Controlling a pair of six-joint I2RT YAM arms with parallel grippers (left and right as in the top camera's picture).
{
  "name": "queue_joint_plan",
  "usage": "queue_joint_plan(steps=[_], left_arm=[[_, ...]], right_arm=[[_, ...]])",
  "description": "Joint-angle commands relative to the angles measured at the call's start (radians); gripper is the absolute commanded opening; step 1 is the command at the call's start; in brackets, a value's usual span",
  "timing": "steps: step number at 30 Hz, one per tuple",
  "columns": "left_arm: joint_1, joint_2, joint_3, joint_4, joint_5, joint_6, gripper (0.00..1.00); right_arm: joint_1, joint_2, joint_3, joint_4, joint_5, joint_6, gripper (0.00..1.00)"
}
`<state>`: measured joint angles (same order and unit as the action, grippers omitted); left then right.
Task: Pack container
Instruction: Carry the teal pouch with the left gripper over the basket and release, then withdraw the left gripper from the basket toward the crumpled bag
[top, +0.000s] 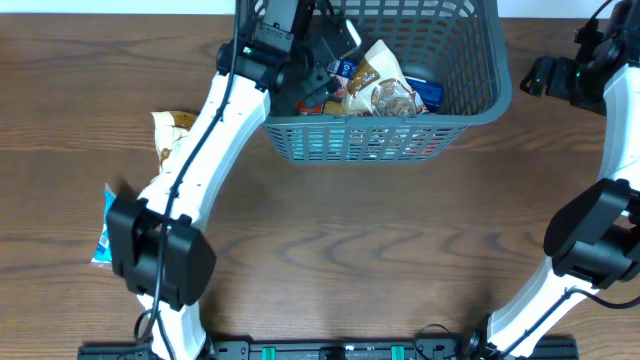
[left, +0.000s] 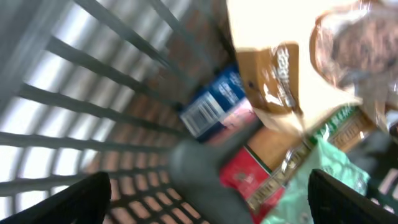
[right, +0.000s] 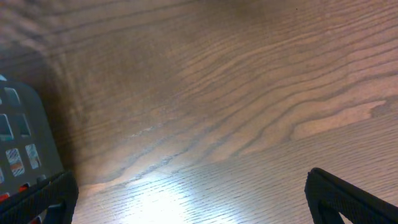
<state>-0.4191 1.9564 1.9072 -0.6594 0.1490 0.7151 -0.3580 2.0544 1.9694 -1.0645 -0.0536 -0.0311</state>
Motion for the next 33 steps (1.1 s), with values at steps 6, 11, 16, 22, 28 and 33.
queue_joint_plan(steps=[6, 11, 16, 22, 28, 33], left_arm=[[0.012, -0.148, 0.021, 0.084, -0.234, 0.007, 1.0], [0.063, -0.282, 0.021, 0.005, -0.318, -0.097, 0.99], [0.156, -0.449, 0.021, -0.165, -0.319, -0.242, 0.99], [0.337, -0.623, 0.021, -0.38, -0.375, -0.511, 0.99], [0.506, -0.613, -0.027, -0.599, -0.451, -0.671, 0.99], [0.57, -0.568, -0.223, -0.54, -0.428, -0.686, 0.99]], right_arm=[[-0.01, -0.009, -0.002, 0.0, -0.007, -0.027, 0.99], [-0.01, -0.009, -0.002, -0.001, -0.007, -0.03, 0.99], [-0.01, -0.009, -0.002, -0.002, -0.007, -0.031, 0.99], [-0.01, -0.009, -0.002, -0.002, -0.008, -0.037, 0.99], [-0.009, -0.009, -0.002, 0.004, -0.052, -0.037, 0.99], [-0.009, -0.009, -0.002, 0.006, -0.052, -0.037, 0.99]])
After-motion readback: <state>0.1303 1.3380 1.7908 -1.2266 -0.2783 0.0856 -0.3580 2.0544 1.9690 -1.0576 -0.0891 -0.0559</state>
